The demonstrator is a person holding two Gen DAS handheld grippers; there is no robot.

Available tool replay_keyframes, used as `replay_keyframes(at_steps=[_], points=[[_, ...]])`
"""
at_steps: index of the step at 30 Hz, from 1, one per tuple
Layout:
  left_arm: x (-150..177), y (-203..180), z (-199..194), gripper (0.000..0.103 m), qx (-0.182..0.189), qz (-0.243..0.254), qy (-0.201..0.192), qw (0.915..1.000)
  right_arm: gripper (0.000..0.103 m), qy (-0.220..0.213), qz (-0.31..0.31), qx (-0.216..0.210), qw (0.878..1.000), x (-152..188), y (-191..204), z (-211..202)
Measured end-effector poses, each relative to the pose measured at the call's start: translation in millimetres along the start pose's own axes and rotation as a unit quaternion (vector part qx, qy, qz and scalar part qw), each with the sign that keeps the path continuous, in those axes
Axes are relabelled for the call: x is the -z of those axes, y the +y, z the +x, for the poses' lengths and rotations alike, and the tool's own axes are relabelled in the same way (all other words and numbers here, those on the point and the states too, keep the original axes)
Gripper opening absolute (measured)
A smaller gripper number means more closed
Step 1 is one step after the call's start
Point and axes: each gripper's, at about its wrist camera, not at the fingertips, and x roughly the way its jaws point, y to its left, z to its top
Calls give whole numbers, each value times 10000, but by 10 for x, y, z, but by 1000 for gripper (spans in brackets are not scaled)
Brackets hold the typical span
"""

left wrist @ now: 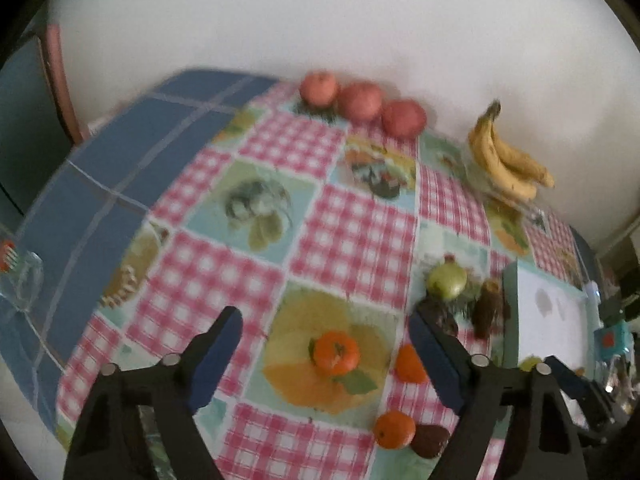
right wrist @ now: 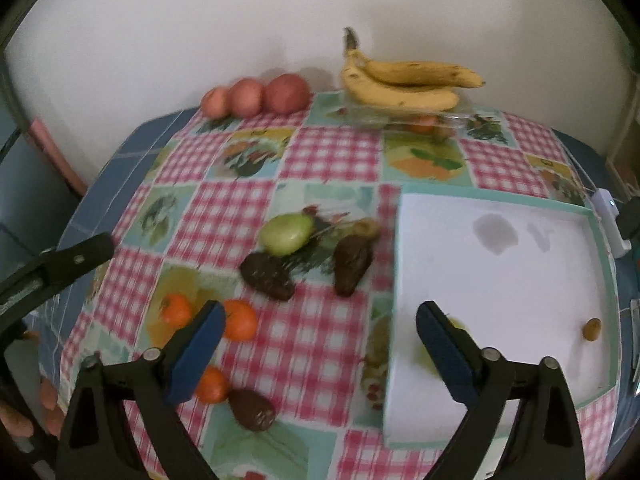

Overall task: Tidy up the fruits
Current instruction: 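Grasp a tangerine with the left tool while the right tool grasps a dark brown wrinkled fruit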

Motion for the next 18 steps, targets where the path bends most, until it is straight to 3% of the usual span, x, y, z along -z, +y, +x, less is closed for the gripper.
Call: replay_keyframes(at_steps=[1, 2, 8, 18], points=[[17, -2, 46, 86, -9, -5, 93, 10000, 73, 20, -41, -12, 10000, 23, 34, -3], [40, -10, 119, 85, -39, 12, 235, 9997, 70, 70, -111, -3, 9999, 57, 87, 6], [180, -57, 470, 83, -6, 91, 876, 9961, 66, 594, -605, -58, 9964, 352, 360, 147], [250, -49, 675, 83, -52, 100, 1168, 9931, 66, 1575, -1055, -25, 9819, 714, 476, 493]])
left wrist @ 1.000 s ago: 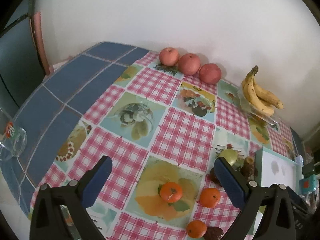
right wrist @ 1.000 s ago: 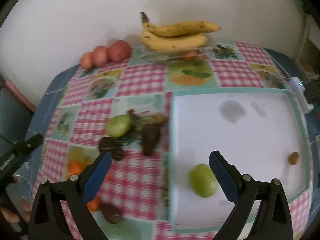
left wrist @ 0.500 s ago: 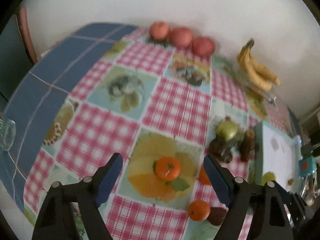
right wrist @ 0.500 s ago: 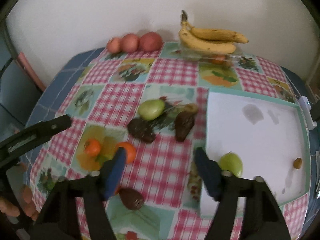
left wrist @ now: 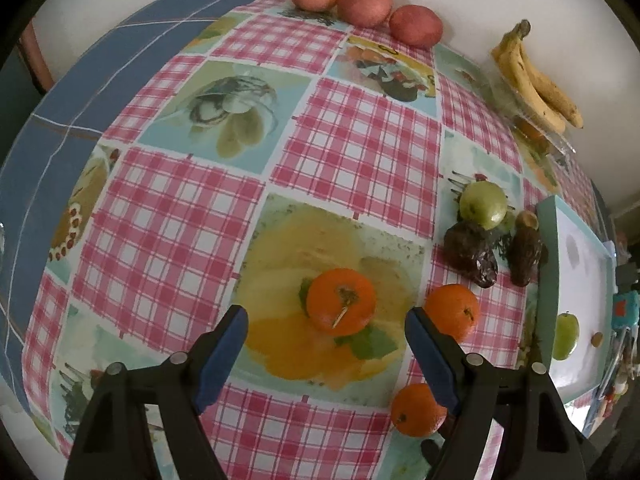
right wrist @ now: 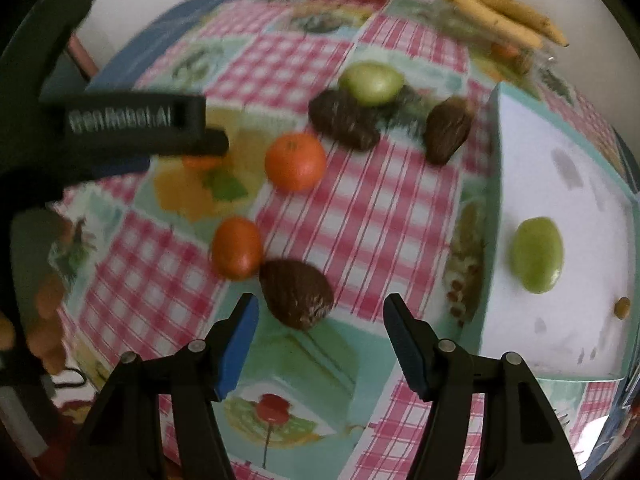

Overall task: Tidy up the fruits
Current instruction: 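Grasp a tangerine with the left tool while the right tool grasps a dark brown wrinkled fruit, then carry the tangerine and dark brown fruit into the white tray and open both tools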

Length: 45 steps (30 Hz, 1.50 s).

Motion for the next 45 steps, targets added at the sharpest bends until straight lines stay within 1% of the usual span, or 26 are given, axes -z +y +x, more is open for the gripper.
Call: replay_keyframes(at_steps=[3, 6, 11, 12, 15, 17, 18, 19, 20, 21, 22, 23, 27, 29, 34, 37, 40, 44, 45], points=[[-43, -6, 64, 83, -17, 19, 79, 10000, 67, 234, -144, 72, 9996, 31, 46, 147], [-71, -19, 137, 83, -187, 59, 104, 9998, 67, 168, -306, 123, 9993, 33, 85, 154], [-94, -106, 201, 83, -354, 263, 44, 9990, 67, 66, -372, 131, 9992, 21, 95, 173], [-97, -124, 213, 80, -381, 297, 32, 9988, 67, 32, -417, 141, 9990, -11, 112, 188], [-106, -175, 228, 65, -569, 429, -37, 9975, 66, -49, -549, 163, 9983, -76, 165, 207], [-120, -184, 234, 57, -606, 431, -51, 9972, 62, -91, -563, 146, 9983, -90, 169, 208], [-127, -182, 231, 49, -599, 417, -58, 9973, 60, -104, -573, 145, 9982, -87, 165, 204], [-129, -171, 223, 42, -580, 404, -60, 9975, 55, -116, -575, 146, 9982, -87, 172, 205], [-141, -169, 224, 39, -492, 369, -71, 9981, 48, -136, -555, 150, 9983, -96, 162, 197], [-116, -139, 200, 38, -469, 359, -71, 9982, 44, -148, -541, 159, 9983, -93, 158, 184], [-118, -146, 203, 39, -475, 370, -69, 9982, 38, -173, -515, 186, 9983, -102, 146, 177], [-123, -156, 210, 38, -484, 383, -72, 9981, 36, -182, -499, 196, 9984, -94, 141, 165], [-126, -141, 220, 38, -428, 305, -78, 9986, 36, -191, -470, 188, 9985, -99, 105, 144], [-84, -37, 155, 38, -344, 207, -90, 9992, 36, -193, -411, 199, 9988, -106, 75, 139], [-75, 39, 112, 38, -262, 53, -102, 9996, 36, -196, 4, 351, 9992, -121, -145, 126], [-96, 65, 91, 38, -154, -49, -114, 9998, 36, -223, 145, 434, 9987, -134, -247, 91], [-111, 60, -36, 38, -138, -72, -279, 9995, 36, -382, 356, 338, 9981, -162, -390, -31], [-145, 22, -250, 38, -38, -28, -592, 9982, 36, -723, 624, 226, 9952, -195, -539, -247], [-150, 11, -293, 38, -26, -7, -653, 9979, 36, -777, 686, 207, 9944, -179, -527, -278]])
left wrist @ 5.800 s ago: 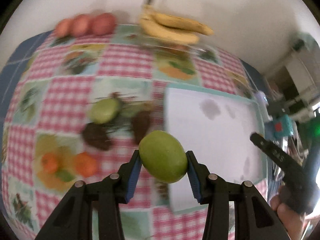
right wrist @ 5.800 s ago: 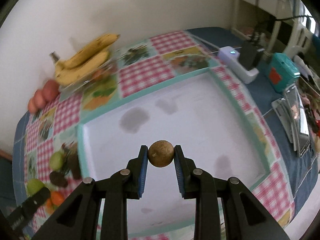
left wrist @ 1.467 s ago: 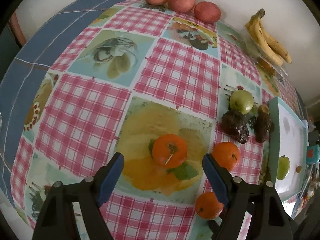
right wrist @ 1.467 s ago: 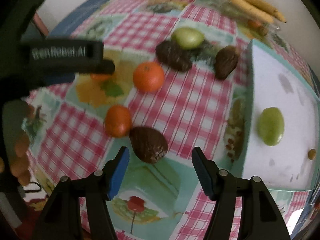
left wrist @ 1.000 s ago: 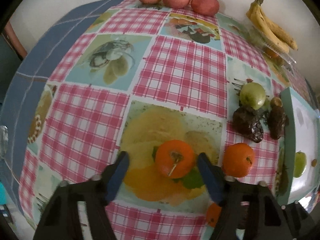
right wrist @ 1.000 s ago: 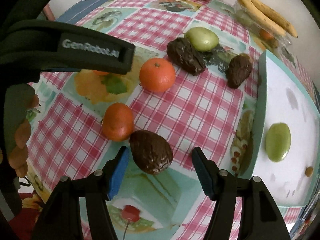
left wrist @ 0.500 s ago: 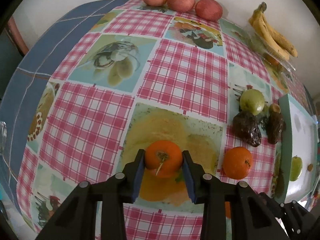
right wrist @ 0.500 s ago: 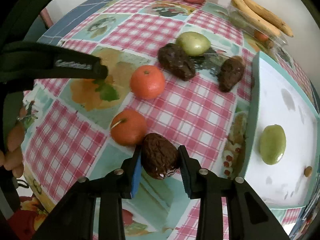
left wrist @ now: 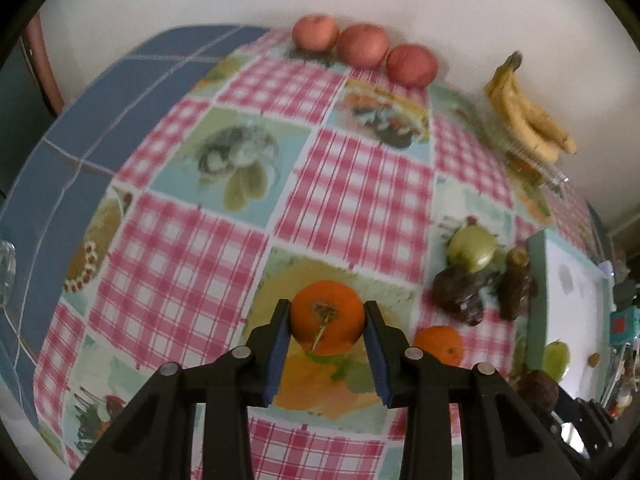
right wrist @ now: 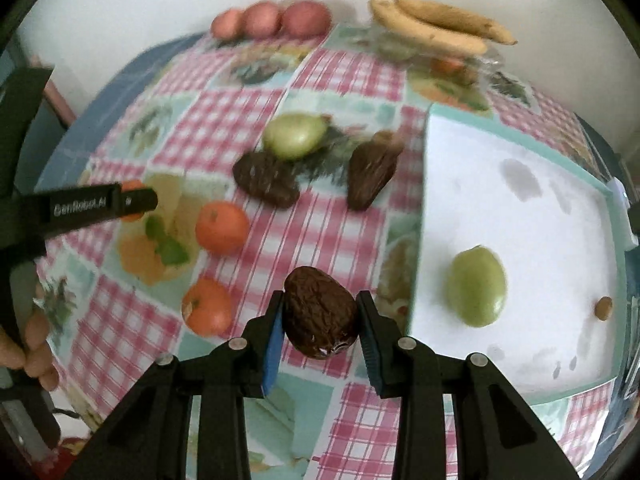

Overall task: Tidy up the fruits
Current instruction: 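Carry the tangerine and dark brown fruit into the white tray and open both tools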

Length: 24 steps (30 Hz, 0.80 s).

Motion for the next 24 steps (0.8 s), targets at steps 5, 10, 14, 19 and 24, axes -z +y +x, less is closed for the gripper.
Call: replay_keyframes(at_steps=[5, 10, 14, 19, 24], points=[[-35, -95, -169, 38, 61, 156, -232, 9996, 36, -319, 503, 105, 9982, -42, -231, -176], [-23, -204, -213, 38, 164, 316, -276, 9990, 36, -566, 1249, 408, 9897, -78, -687, -296], [13, -367, -216, 38, 235, 509, -241, 9981, 36, -557, 1844, 717, 9787, -44, -1095, -331], [86, -731, -232, 38, 411, 985, -243, 9940, 36, -559, 2253, 1042, 9671, -11, -1430, -345], [96, -1199, -254, 38, 722, 1449, -335, 9862, 36, -705, 2576, 1249, 9555, -9, -1731, -390]])
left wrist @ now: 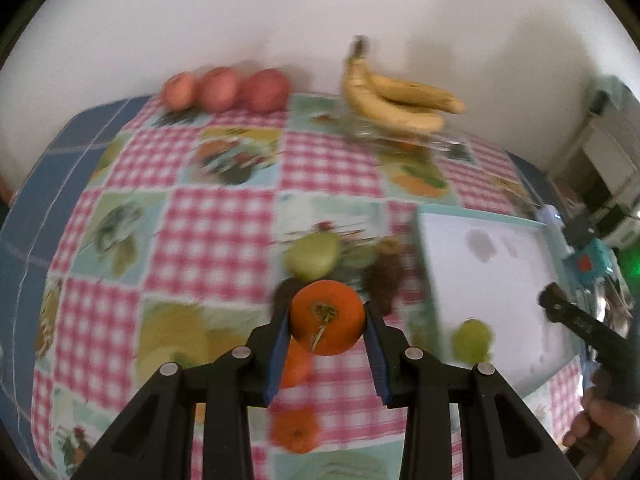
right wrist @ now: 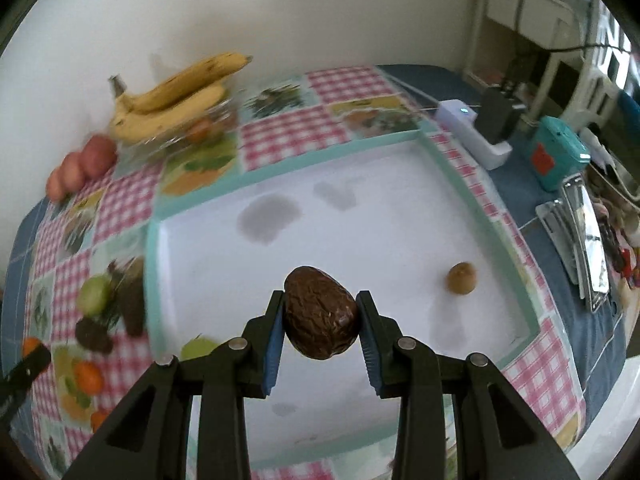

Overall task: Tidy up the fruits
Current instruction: 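Carry the tangerine and dark brown fruit into the white tray and open both tools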

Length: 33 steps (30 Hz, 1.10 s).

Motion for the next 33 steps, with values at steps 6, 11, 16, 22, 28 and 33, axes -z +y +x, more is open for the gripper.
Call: replay_keyframes(at_steps=[6, 11, 16, 22, 28, 33], points=[[-135, -564, 190, 38, 219, 627, -2, 9978, 36, 39, 217, 135, 9997, -117, -206, 111], [-193, -1032, 463, 38, 308, 1229, 50, 9919, 36, 72, 294, 150, 9994, -212, -293, 220], [-198, -1284, 682, 38, 290, 1649, 89, 9858, 36, 169, 349, 148, 9991, -340, -366, 390], [-207, -1412, 966, 38, 278, 1809, 276, 9827, 36, 293, 398, 214, 9985, -438, -431, 595], [-178, -1455, 1152, 38, 278, 1819, 441, 9819, 37, 463, 405, 243, 9978, -459, -473, 771], [-145, -1469, 1246, 38, 258, 1876, 434, 9809, 37, 367, 212, 394, 9983, -501, -420, 805]])
